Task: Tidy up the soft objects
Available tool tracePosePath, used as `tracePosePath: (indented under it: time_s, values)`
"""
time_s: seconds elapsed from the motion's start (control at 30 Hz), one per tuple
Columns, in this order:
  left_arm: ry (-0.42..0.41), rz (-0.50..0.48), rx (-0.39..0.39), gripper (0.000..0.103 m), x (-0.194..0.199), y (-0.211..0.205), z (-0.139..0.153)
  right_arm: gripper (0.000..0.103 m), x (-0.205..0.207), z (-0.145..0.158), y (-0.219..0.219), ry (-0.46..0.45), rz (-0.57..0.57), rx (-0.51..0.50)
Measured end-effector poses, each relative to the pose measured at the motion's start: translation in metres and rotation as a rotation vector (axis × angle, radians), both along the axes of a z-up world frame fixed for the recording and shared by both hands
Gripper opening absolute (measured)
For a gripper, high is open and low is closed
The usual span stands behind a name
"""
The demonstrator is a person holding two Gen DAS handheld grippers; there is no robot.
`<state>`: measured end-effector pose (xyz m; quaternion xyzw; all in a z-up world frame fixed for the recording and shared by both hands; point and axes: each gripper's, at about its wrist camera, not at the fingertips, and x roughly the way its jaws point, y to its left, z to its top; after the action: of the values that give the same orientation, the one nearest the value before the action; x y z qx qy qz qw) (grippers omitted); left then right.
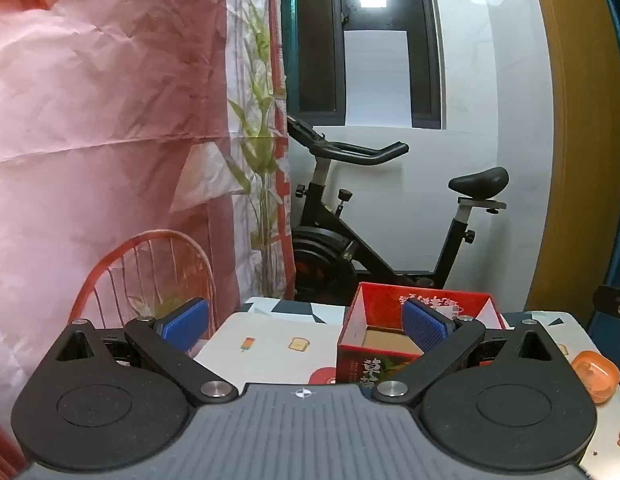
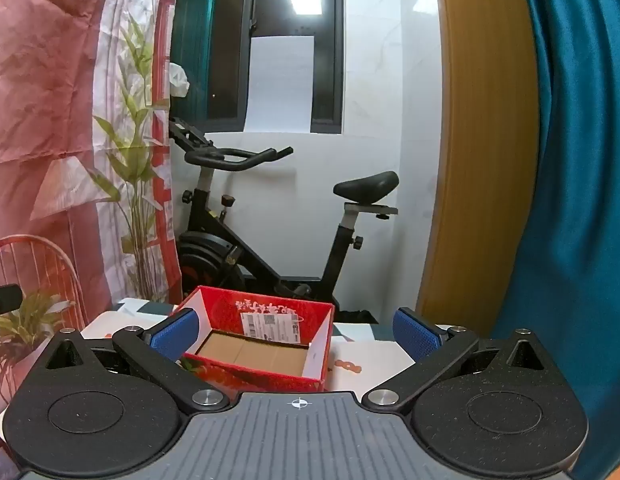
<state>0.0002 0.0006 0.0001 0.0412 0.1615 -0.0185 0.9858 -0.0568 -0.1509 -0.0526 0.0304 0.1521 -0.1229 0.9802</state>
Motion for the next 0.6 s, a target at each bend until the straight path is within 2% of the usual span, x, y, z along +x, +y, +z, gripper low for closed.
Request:
tracePosePath:
  time_s: [0.23, 0.27, 0.43, 0.6]
  values:
    - [-0.02, -0.05, -0.004, 0.103, -0.007, -0.005, 0.002, 0.103, -0.001, 0.001, 0.0, -0.001, -0.009, 0.001]
    - [-0.028, 0.028, 0.007, 0.103, -0.003, 0.004, 0.004, 0.103, -0.002, 0.002, 0.0, -0.002, -0.01, -0.002]
    - [-0.02, 0.022, 0.003, 0.103, 0.0, 0.007, 0.0, 0.103, -0.002, -0.004, -0.003, 0.002, -0.014, 0.001]
    - [-0.051, 0.03, 0.021, 0.103, -0.005, 0.001, 0.001, 0.103, 0.0, -0.001, 0.0, 0.003, -0.029, 0.008]
